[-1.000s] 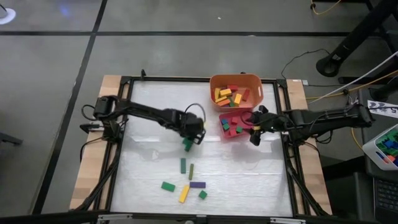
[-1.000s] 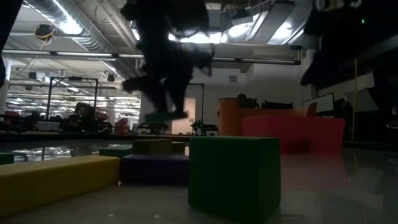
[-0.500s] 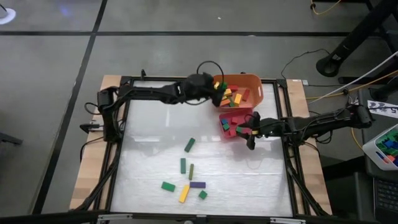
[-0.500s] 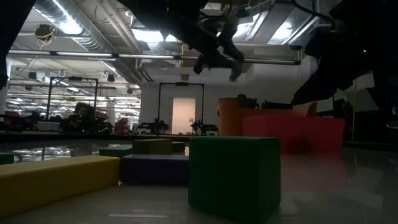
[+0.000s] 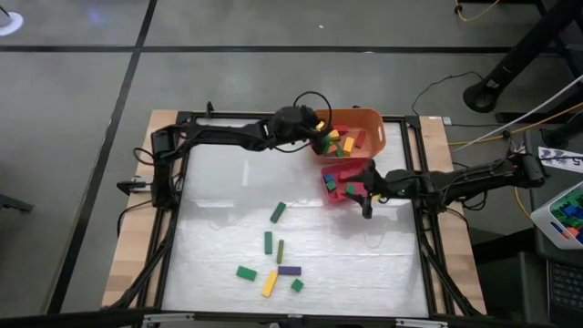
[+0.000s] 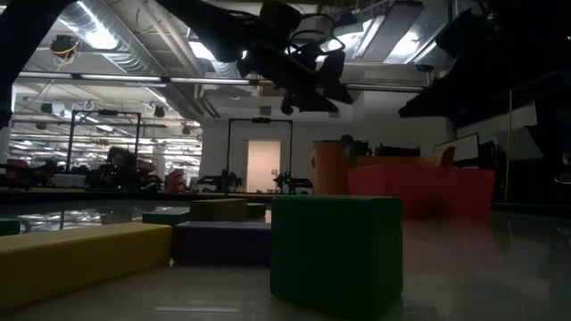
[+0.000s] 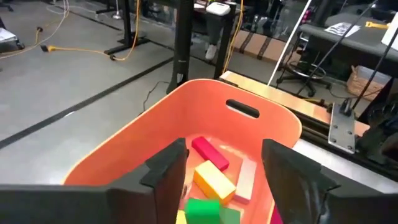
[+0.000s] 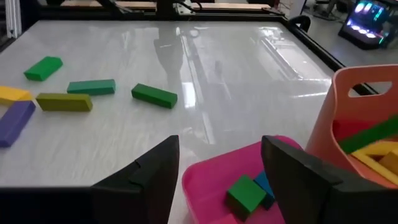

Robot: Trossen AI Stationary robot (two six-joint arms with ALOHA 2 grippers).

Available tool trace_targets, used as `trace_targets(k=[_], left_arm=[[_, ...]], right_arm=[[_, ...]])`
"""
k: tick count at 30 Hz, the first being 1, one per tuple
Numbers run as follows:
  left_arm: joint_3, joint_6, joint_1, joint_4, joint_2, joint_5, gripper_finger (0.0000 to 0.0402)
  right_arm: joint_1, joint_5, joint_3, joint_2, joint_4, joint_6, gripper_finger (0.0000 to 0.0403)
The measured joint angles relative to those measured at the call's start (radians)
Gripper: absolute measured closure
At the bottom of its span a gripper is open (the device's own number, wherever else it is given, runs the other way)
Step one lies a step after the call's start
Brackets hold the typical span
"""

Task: Sort blocks by size
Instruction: Put the green rectangle block into the orange bin

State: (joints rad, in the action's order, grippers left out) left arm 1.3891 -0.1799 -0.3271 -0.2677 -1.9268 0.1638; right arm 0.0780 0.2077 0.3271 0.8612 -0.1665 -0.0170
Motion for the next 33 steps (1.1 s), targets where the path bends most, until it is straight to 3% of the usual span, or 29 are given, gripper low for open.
trace_targets(k=[4,11,16,24,33], left_arm=[[0.000,-0.075,0.019,0.115,0.062,-0.007,0.0194],[0.000,-0.268,0.163,0.656,0.153,-0.056,0.0192],[0.000,-0.403,0.297,0.875,0.145,-0.053,0.0192],[-0.009,-0.543,0.445,1.039,0.111,0.039,0.0192],[-0.010,-0.658,0.517,1.035,0.017,0.059,0.0192]], right_arm=[[0.000,-0.003,0.000,0.000,0.007,0.015,0.0175],[0.000,-0.125,0.000,0.000,0.031,0.016,0.0175],[0.000,-0.169,0.000,0.000,0.035,0.016,0.0175],[0.000,-0.175,0.000,0.000,0.047,0.016,0.0175],[0.000,-0.193,0.001,0.000,0.082,0.015,0.0175]])
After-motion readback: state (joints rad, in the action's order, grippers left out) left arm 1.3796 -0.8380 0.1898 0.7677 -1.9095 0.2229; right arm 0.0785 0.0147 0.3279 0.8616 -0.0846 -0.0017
